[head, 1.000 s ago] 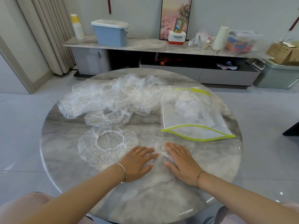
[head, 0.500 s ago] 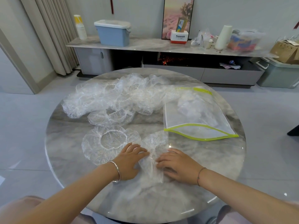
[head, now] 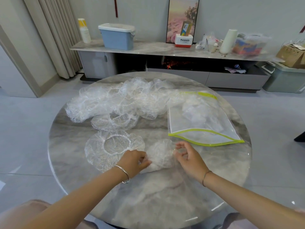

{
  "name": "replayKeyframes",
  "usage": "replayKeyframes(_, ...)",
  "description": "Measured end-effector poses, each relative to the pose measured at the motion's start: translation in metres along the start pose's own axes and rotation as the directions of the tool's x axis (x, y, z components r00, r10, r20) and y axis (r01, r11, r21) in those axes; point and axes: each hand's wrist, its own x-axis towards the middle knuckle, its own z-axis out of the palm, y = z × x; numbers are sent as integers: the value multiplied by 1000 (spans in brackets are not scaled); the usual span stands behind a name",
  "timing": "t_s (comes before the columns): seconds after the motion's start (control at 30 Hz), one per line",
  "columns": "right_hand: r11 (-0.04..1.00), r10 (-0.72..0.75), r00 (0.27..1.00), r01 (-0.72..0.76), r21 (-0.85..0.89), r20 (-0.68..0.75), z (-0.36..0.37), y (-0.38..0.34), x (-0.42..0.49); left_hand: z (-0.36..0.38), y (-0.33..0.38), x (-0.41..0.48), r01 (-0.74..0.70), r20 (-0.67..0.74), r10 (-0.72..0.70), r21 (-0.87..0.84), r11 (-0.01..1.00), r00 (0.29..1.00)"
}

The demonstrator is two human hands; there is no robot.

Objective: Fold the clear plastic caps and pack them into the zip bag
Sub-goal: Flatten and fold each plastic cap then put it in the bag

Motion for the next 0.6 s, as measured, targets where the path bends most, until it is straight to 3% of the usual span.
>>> replayKeyframes(0.03,982,-147,989,146,-117,2,-1,1,-2,2,-1,0,24,2,-24,1,1000,1000)
replayKeyframes(0.1,844,-413,904,424,-327,107,0,2,-5,3,-1,1,76,19,-75,-55,996,997)
replayKeyframes(0.17,702,-496,827,562,-438,266,5,4,-5,4,-1,2,125,45,-121,-103,987,992)
replayKeyframes(0.3,644,-293,816,554,-528,498,12,12,-6,0,2,-2,98,16,-98,-48,994,995)
replayKeyframes(0.43,599,-197,803,553,-579,562,13,16,0,-2,3,-9,-126,-78,142,180,975,987)
replayKeyframes(0.53,584,-200,800,561,-586,566,17,16,2,-3,-3,-10,-343,-8,373,372,862,928)
replayKeyframes(0.6,588,-213,803,561,-583,557,18,15,2,-5,-6,-11,-375,105,373,482,792,922)
